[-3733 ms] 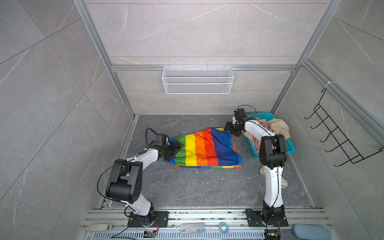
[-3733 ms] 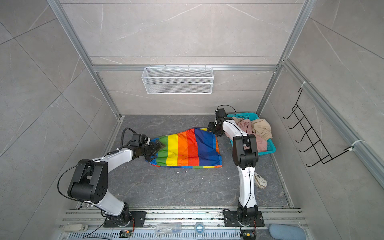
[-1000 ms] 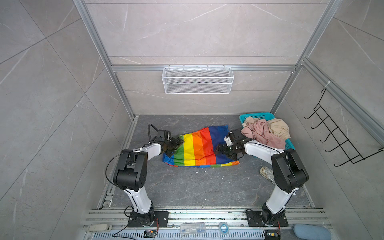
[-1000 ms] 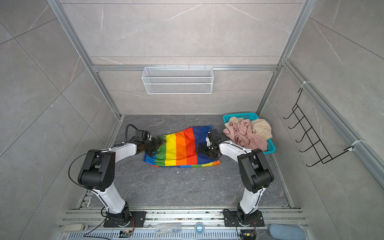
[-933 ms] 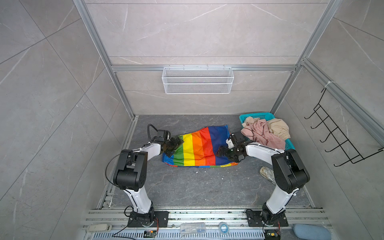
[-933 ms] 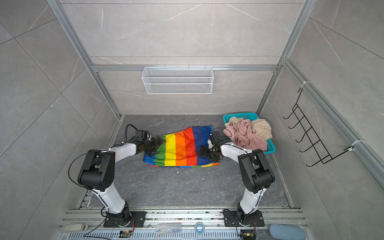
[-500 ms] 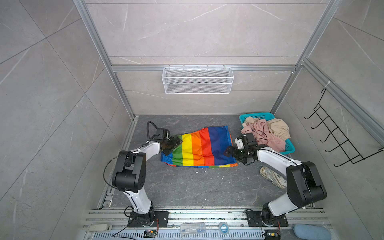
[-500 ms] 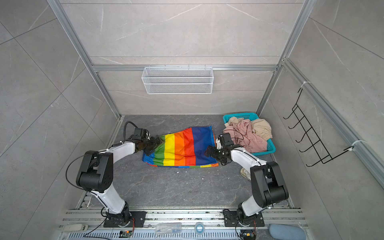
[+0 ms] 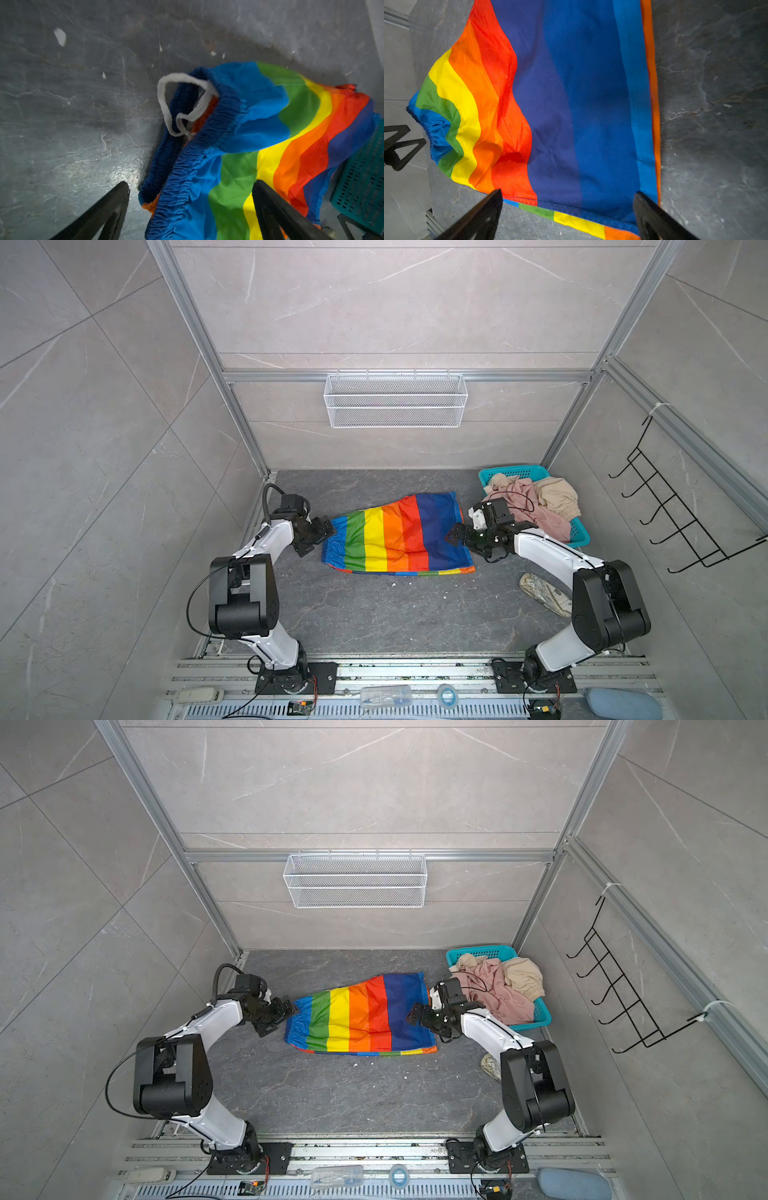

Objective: Fold and stack the shorts

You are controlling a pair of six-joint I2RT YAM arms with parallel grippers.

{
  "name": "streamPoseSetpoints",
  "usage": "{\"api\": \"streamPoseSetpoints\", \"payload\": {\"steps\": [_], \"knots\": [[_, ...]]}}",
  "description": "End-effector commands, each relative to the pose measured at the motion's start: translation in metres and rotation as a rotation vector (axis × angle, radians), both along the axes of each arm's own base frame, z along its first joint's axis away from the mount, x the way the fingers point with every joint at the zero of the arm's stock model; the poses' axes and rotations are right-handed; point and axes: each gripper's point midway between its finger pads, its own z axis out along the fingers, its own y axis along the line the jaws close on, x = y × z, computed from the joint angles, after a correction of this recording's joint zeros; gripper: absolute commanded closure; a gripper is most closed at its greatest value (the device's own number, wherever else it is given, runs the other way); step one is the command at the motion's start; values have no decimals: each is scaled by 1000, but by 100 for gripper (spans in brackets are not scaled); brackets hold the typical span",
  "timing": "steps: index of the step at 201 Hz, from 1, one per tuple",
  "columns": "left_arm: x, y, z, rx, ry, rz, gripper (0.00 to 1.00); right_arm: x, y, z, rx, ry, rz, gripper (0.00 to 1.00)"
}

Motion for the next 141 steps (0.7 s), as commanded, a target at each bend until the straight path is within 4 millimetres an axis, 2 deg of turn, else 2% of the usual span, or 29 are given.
{"api": "streamPoseSetpoints", "payload": {"steps": [1, 48, 85, 102, 141], "knots": [[-2, -5, -8, -4, 32, -46, 8, -1, 5, 1, 3, 0, 30, 1], [-5, -6, -29, 2, 99, -46, 10, -5, 5, -4, 11, 10, 28, 1], [-6, -4, -42, 80, 144, -56, 11, -4, 5, -4, 11, 8, 27, 1], [-7, -6, -49, 119, 167, -74, 18, -4, 5, -4, 9, 7, 26, 1], [-12, -7, -56, 149, 188, -97, 48, -4, 4, -6, 3, 10, 24, 1]]}}
